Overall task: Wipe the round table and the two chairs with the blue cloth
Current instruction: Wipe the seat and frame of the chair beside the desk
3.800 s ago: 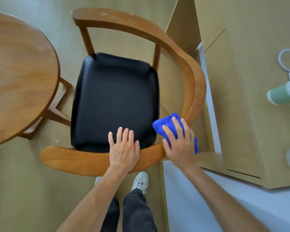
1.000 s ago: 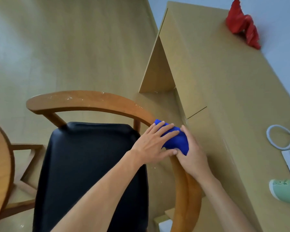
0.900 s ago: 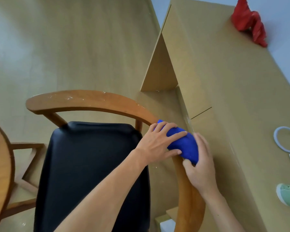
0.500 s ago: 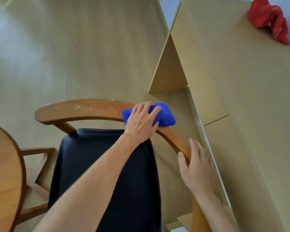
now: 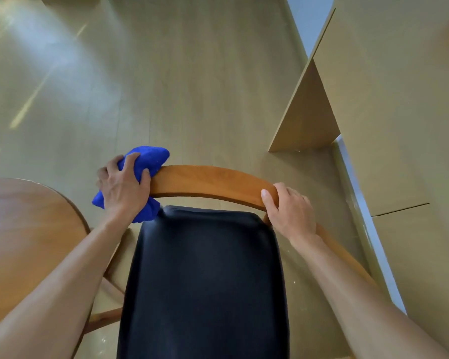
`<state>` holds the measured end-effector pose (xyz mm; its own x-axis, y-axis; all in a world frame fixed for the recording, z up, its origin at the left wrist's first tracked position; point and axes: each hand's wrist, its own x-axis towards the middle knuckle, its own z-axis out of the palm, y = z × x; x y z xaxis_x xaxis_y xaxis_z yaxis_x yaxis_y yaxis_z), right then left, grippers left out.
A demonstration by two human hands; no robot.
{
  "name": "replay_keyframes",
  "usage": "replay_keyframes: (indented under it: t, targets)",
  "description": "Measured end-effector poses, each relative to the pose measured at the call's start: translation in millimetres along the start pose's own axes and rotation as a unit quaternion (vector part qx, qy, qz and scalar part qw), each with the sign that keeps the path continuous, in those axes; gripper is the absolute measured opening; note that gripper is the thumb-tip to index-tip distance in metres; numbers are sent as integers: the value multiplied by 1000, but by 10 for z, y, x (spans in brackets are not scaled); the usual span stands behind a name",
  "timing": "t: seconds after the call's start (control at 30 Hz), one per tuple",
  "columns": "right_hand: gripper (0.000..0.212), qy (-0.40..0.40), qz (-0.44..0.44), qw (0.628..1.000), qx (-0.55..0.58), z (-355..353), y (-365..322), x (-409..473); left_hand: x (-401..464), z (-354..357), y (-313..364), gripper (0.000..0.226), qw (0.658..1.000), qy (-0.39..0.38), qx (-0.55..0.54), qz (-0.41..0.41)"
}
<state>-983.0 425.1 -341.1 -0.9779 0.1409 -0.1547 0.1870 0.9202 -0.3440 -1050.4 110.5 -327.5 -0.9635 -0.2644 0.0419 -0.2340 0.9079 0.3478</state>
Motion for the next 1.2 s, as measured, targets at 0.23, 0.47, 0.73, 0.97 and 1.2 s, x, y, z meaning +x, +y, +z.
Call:
replay_keyframes:
  t: [0.23, 0.47, 0.73, 0.97, 1.2]
  targets:
    - [66, 4, 11, 1000, -28, 25, -43, 38, -211, 150, 432, 37, 1000, 20, -19, 6]
    - [62, 23, 18, 996, -81, 30, -76, 20, -492, 421, 1222, 39, 964, -56, 5, 259]
    - [64, 24, 6, 996, -84, 24, -126, 18, 121, -115, -414, 35, 997, 20, -57, -52]
    - [60, 35, 3, 996, -79, 46, -120, 18, 5, 102, 126, 34, 1000, 23, 18, 2]
    - [52, 45, 5, 996, -74, 50, -93, -2, -616, 459, 1435, 30, 956, -45, -8, 289]
